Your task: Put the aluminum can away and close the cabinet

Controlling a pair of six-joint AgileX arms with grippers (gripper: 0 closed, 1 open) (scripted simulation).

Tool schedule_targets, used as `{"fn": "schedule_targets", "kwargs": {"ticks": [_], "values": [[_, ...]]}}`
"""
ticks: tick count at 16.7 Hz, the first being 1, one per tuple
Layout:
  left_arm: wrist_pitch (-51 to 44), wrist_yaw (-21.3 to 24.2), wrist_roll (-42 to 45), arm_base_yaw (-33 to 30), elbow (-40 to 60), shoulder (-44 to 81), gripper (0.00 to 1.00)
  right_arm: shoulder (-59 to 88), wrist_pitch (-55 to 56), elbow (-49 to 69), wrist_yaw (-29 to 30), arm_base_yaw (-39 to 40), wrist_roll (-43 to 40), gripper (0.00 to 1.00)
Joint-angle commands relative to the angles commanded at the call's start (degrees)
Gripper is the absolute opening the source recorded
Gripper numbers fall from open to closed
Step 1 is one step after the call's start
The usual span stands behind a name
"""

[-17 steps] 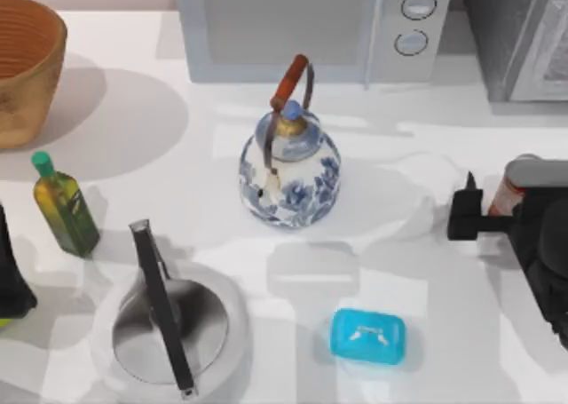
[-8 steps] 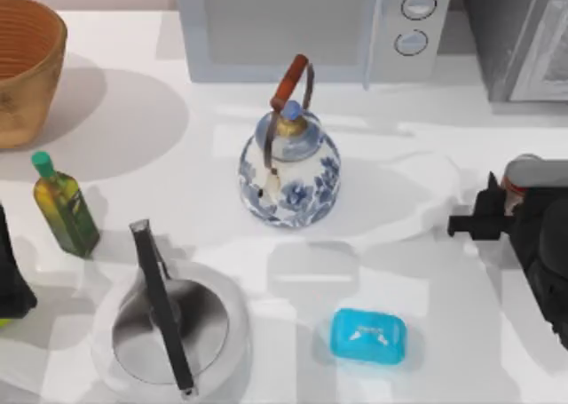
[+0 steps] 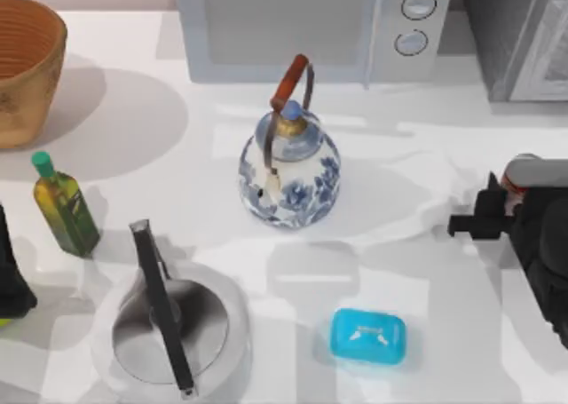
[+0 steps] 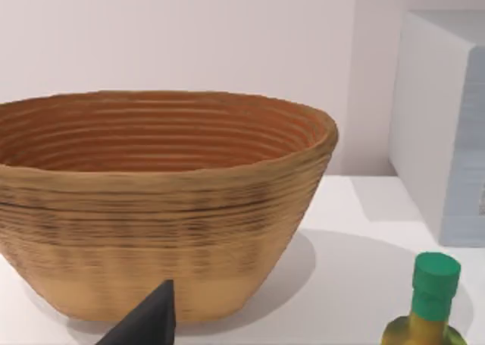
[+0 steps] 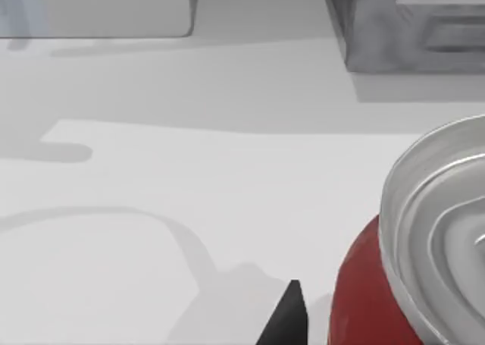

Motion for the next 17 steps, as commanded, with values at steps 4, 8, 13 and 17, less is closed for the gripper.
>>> {"fn": "schedule_targets", "kwargs": {"ticks": [4,8,13,17], "values": [[0.0,0.0,0.0,0.0,0.0,0.0,1.00,0.0,0.0,0.0,0.0,0.0,0.0,0.00],[0.0,0.0,0.0,0.0,0.0,0.0,1.00,-1.7,-2.1,0.0,0.1,-0.2,0.1,0.00],[0.0,0.0,0.0,0.0,0.0,0.0,1.00,-12.7,-17.7,1.7,-0.2,-0.2,0.1,0.00],[0.0,0.0,0.0,0.0,0.0,0.0,1.00,-26.8,-35.7,5.5,-0.5,0.2,-0.4,0.00]]}}
